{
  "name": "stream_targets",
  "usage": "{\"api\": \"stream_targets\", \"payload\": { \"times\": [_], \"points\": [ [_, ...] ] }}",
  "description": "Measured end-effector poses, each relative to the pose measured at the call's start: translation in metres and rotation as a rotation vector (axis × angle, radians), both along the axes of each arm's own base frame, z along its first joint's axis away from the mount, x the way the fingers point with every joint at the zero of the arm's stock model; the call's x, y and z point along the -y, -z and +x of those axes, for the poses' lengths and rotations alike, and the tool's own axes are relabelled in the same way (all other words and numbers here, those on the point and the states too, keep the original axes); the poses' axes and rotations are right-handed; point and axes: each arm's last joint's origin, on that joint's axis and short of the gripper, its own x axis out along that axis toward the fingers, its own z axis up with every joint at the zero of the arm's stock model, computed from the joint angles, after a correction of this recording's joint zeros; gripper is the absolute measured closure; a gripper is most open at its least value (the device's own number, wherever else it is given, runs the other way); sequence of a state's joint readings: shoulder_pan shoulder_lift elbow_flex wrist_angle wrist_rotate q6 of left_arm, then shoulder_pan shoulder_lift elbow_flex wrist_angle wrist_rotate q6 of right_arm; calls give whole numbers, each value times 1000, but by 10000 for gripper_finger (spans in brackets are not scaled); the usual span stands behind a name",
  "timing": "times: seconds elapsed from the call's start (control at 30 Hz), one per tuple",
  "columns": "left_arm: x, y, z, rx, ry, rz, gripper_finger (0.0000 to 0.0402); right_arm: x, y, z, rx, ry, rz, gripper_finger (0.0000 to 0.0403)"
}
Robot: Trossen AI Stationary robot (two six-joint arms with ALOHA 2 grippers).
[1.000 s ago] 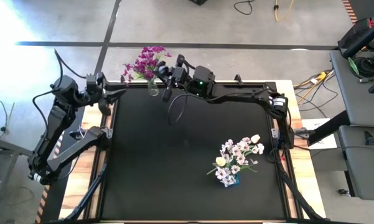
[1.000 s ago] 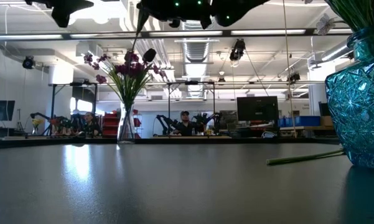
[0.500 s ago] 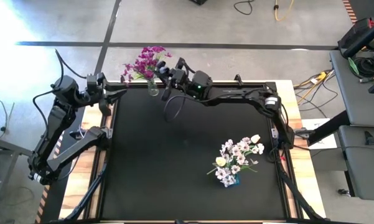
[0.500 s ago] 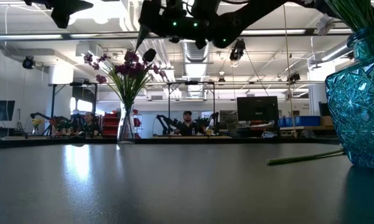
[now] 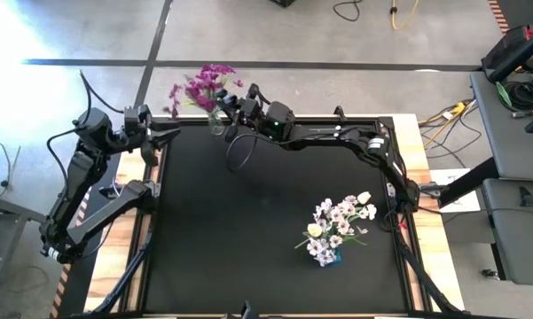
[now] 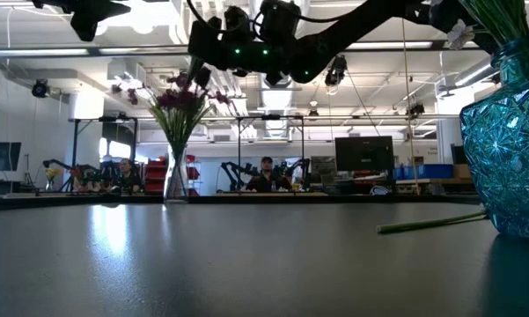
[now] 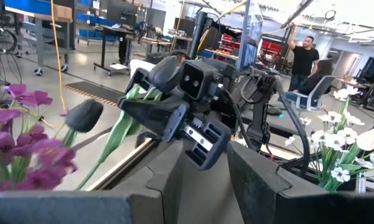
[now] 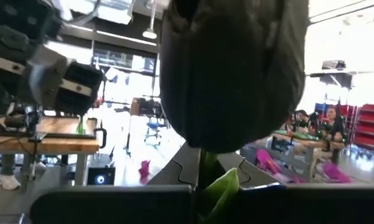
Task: Sort flowers into vase by color
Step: Put the black tulip into the transparent vase
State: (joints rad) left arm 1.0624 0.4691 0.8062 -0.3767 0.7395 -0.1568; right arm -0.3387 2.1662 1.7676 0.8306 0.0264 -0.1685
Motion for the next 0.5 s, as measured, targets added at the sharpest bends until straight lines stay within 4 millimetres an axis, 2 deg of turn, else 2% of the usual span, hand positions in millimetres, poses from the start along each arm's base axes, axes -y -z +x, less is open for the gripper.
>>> {"api": "stream_targets", "payload": {
  "times": [0.5],
  "points": [
    [0,0,0,-3,1,10,292,5,-10,7,-108,-3,69,394]
  ]
}}
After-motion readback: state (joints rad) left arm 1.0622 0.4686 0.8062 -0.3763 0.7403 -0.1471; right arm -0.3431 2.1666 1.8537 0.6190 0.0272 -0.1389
